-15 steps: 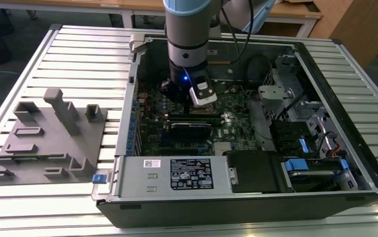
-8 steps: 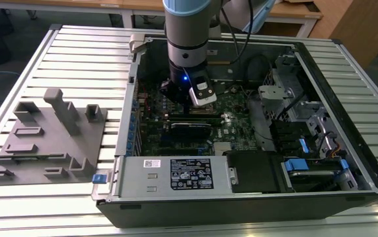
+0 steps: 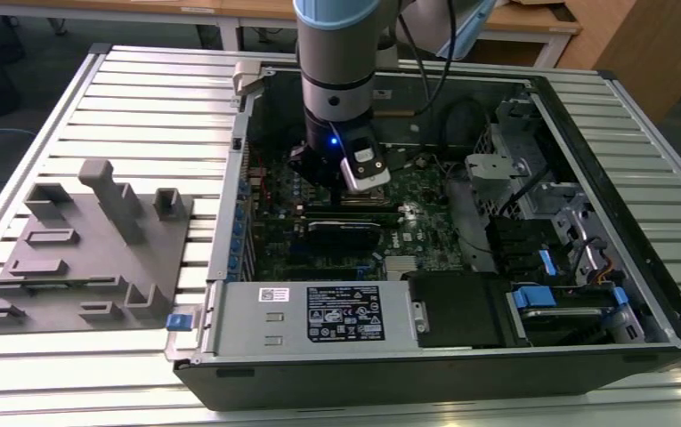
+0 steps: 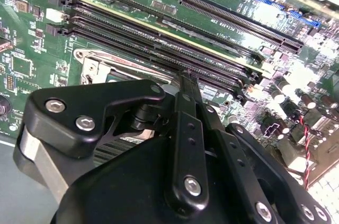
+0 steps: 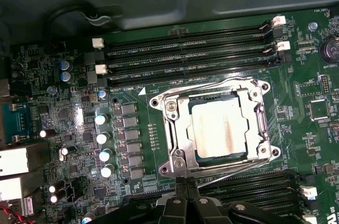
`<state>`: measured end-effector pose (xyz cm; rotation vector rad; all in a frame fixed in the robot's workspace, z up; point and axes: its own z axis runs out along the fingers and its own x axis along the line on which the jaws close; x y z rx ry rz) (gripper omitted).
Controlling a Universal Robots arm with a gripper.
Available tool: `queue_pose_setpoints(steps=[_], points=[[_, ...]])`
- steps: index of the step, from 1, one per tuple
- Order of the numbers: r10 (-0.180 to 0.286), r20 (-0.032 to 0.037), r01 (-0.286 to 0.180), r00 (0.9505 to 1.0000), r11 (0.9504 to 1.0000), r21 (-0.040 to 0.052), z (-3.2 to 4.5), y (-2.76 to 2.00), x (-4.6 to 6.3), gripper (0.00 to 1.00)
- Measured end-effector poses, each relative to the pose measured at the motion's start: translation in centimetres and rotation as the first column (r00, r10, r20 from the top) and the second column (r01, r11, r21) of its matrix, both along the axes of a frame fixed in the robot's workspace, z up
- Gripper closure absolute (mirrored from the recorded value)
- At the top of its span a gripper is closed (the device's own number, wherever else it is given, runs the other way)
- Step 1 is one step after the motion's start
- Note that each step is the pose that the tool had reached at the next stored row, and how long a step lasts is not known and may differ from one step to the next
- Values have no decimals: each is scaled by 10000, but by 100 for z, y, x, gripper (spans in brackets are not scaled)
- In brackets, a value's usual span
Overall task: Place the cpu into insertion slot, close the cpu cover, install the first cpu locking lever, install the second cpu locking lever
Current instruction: 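Install the second cpu locking lever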
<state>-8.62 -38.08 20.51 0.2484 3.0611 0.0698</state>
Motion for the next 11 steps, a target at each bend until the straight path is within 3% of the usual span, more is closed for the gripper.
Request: queue_pose_setpoints(steps=[2,5,11], points=[[-1,-2,1,10000,10000,75,-7,-1,-1,90],[0,-1,0,10000,9991,414,-18,-2,-1,90],[-1,0,1,10000,9990,456,-26,-3,-1,90]])
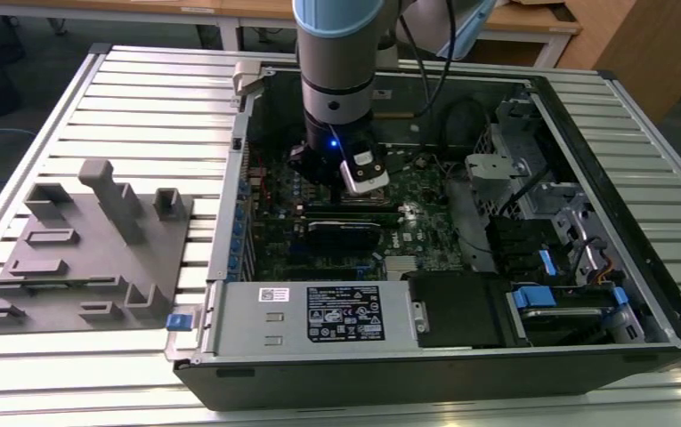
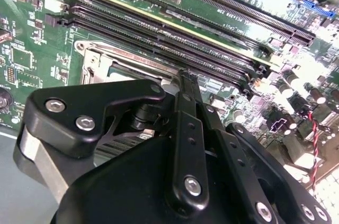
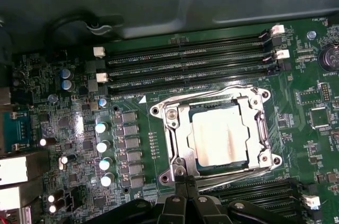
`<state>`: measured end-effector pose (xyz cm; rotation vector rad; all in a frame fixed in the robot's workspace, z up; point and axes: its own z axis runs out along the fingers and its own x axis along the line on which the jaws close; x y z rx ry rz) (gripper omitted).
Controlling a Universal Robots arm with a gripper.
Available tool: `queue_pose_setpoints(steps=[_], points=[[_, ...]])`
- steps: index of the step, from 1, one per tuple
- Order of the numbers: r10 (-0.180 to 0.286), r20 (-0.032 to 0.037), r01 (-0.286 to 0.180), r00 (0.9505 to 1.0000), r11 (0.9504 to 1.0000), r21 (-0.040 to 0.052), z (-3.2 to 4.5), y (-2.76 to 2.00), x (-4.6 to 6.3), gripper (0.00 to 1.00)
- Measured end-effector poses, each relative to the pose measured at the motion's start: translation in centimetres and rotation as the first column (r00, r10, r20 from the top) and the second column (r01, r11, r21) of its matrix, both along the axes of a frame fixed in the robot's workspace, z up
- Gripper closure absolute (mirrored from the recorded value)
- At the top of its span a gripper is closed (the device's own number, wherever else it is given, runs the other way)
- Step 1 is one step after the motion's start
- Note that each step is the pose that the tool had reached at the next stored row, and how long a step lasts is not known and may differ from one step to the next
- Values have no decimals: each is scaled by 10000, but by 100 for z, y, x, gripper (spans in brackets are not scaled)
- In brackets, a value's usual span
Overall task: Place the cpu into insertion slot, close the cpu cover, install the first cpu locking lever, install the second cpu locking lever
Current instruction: 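Install the second cpu locking lever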
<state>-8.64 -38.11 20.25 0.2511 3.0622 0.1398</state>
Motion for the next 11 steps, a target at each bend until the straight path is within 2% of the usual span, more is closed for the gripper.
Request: queue_pose_setpoints(steps=[11], points=[[0,-3,0,10000,10000,0,-39,-11,-48,90]])
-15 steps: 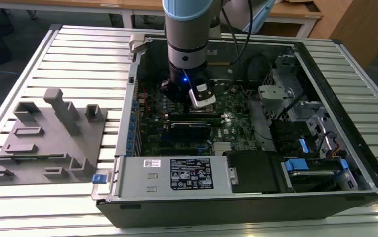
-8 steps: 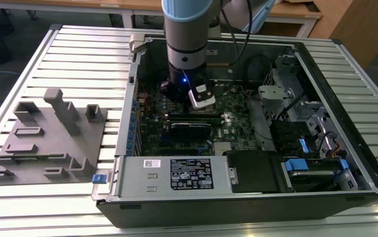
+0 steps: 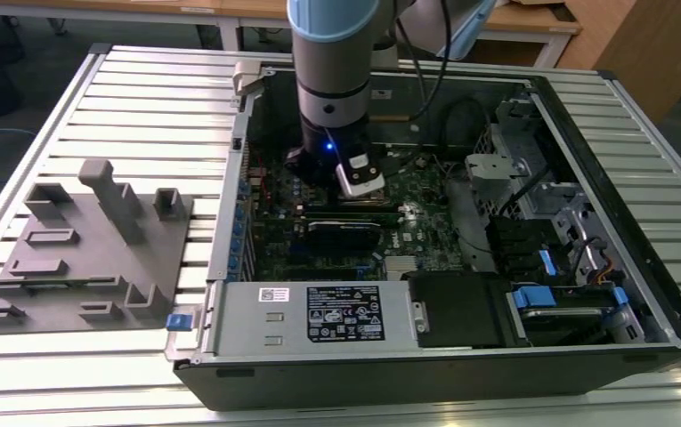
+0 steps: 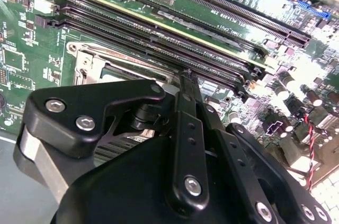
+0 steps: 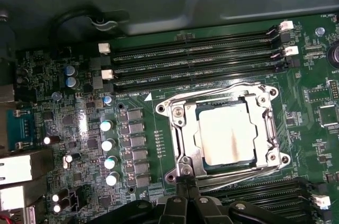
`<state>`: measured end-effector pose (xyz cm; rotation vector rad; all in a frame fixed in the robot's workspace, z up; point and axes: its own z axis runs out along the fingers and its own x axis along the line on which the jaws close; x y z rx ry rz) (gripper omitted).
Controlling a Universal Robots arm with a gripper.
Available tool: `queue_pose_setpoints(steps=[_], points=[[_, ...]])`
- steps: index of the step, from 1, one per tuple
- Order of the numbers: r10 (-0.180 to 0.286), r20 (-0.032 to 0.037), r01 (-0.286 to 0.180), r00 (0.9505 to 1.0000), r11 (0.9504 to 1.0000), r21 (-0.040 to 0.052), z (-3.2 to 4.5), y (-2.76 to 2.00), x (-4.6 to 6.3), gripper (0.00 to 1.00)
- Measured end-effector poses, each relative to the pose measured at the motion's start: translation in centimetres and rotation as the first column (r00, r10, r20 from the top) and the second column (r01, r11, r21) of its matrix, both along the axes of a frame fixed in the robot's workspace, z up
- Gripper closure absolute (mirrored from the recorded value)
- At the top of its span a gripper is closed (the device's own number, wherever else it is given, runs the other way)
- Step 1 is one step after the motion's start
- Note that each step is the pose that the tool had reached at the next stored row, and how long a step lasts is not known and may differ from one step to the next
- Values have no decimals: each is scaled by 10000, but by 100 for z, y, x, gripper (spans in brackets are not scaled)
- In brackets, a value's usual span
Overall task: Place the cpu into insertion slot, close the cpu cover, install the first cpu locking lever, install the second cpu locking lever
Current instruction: 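Install the second cpu locking lever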
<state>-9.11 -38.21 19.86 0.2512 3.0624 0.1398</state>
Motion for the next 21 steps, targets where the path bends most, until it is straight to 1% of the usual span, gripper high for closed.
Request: queue_pose_setpoints(steps=[2,6,10,18,19,20,21], points=[[1,0,-1,10000,10000,14,-4,0,-4,90],[0,1,0,10000,10000,83,-6,0,-10,90],[0,2,0,10000,10000,88,-7,0,-10,90],[-1,4,1,10000,10000,95,28,0,-10,90],[0,2,0,10000,9999,119,29,-2,-11,90],[0,0,0,10000,9998,192,30,-4,-11,90],[0,0,0,10000,9995,306,29,-8,-11,90]])
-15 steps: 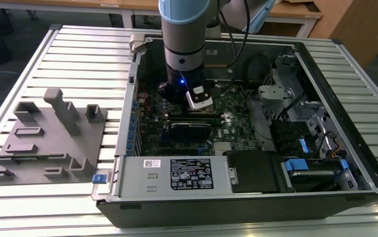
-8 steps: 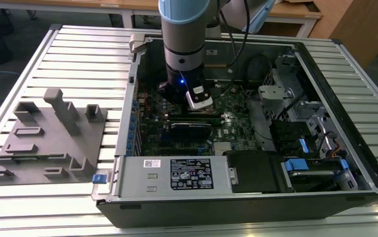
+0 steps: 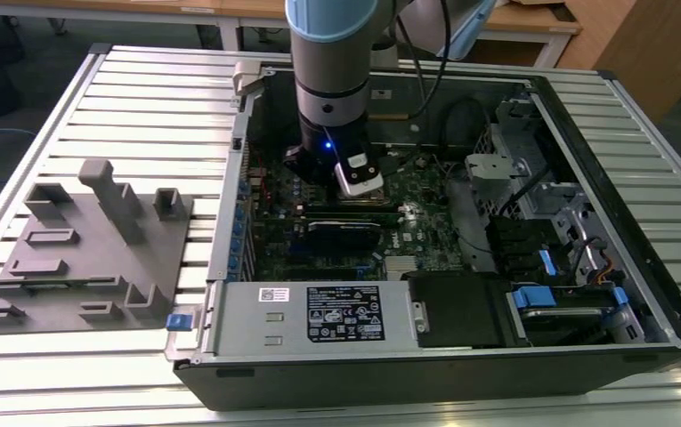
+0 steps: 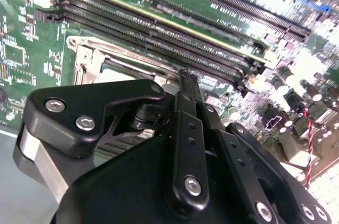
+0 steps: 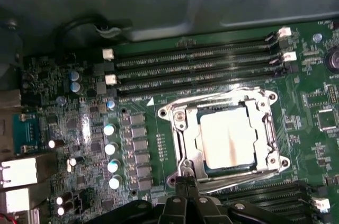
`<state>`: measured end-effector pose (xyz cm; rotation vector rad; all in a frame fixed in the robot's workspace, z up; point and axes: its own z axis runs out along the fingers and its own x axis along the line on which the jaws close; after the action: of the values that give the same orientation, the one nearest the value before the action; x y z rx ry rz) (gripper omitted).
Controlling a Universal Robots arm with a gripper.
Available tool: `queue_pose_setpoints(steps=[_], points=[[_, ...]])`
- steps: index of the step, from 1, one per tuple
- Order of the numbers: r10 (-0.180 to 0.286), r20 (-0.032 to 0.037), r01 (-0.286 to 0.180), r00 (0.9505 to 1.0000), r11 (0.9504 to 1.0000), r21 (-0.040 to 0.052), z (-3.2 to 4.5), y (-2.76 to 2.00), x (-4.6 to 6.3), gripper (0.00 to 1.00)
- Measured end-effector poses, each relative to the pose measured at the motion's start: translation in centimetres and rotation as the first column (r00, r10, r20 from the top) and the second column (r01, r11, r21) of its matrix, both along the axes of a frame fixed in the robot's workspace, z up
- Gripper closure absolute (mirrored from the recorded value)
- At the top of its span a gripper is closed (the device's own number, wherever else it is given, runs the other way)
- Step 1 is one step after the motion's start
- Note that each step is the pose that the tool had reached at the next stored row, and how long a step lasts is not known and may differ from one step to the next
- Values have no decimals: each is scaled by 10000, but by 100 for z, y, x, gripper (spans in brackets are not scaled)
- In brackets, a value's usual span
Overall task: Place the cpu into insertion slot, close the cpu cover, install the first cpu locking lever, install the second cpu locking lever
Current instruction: 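Install the second cpu locking lever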
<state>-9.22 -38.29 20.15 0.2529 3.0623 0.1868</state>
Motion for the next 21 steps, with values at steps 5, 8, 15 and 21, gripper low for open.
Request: queue_pose_setpoints(steps=[5,8,15,21], points=[[0,1,0,10000,9999,171,-2,-16,0,90],[0,2,0,10000,9999,172,-11,-28,-1,90],[-1,0,1,10000,9998,180,-28,-55,-5,90],[0,0,0,10000,9997,262,-38,-71,-9,90]])
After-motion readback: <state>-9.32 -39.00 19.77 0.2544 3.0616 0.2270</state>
